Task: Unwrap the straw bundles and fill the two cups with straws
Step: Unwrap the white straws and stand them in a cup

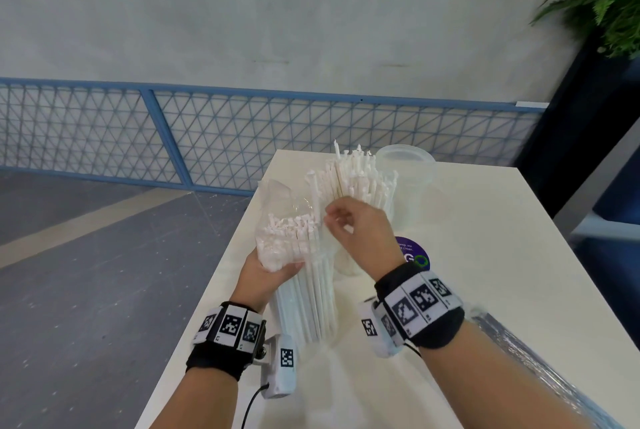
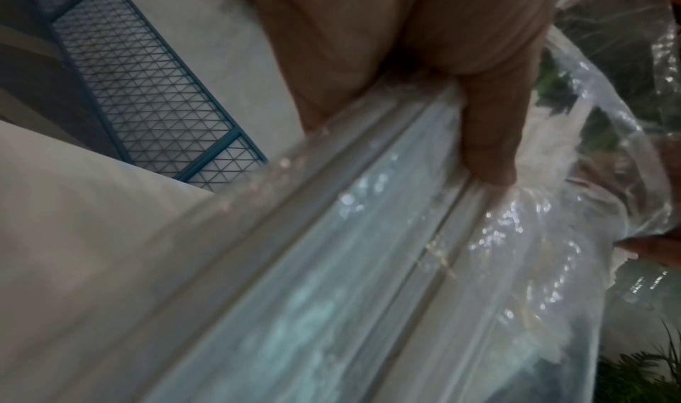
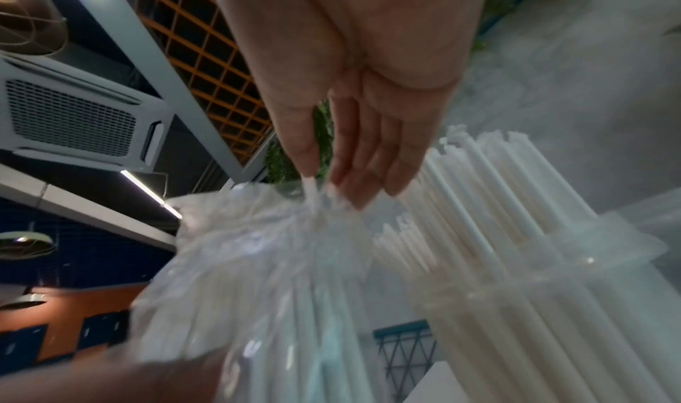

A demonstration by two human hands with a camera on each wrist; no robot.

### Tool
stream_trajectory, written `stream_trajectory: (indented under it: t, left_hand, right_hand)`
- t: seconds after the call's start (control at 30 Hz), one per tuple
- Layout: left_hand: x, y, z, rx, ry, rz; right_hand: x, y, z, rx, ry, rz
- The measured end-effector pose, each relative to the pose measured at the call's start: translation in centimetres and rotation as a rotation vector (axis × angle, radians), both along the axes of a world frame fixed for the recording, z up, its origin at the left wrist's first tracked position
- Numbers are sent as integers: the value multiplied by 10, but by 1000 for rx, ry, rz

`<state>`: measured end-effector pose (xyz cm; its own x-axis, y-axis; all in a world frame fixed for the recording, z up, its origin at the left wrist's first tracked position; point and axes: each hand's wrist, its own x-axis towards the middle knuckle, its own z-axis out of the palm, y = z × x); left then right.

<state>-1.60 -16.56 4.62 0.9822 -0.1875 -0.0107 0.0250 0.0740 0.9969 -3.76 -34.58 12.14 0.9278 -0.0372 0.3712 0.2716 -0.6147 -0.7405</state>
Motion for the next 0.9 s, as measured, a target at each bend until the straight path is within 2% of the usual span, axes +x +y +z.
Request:
stream_trajectory:
  t: [0.07,0.2,0.4,0.57,0.8,0.9]
  left_hand:
    - [-2,-2,2,-10,2,-4]
    - [-6,-2,4,2,7,-10]
    - [-8,-6,12,60,-8,-6]
    - [-10,-11,16,112,-20,6]
    - [-9,-11,15,135,-24,25]
    - [-8,-11,15,150,-9,54]
  right_hand:
    - [-3,4,-9,-64,95,2]
    - [-8,8,-7,-100,151,18]
    - [-11,16,-6,-96,199,60]
    - [-14,20,-12,-12,279,50]
    - [-18,28,-24,115,160,-45]
    - [-19,29,-16,203,83,-70]
